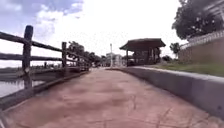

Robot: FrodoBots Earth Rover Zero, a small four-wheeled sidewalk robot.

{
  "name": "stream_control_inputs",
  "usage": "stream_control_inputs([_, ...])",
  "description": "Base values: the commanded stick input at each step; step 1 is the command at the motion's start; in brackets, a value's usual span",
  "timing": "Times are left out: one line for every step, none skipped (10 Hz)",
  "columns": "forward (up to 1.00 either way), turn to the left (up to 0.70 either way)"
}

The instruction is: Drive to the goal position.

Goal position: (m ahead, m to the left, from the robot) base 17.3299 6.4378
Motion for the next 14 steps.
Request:
stream_control_inputs([1.0,0.0])
stream_control_inputs([1.0,0.0])
stream_control_inputs([1.0,0.0])
stream_control_inputs([1.0,0.0])
stream_control_inputs([1.0,0.0])
stream_control_inputs([1.0,0.0])
stream_control_inputs([1.0,0.0])
stream_control_inputs([1.0,0.0])
stream_control_inputs([1.0,0.0])
stream_control_inputs([1.0,0.0])
stream_control_inputs([1.0,0.0])
stream_control_inputs([1.0,0.06])
stream_control_inputs([1.0,0.28])
stream_control_inputs([1.0,0.35])
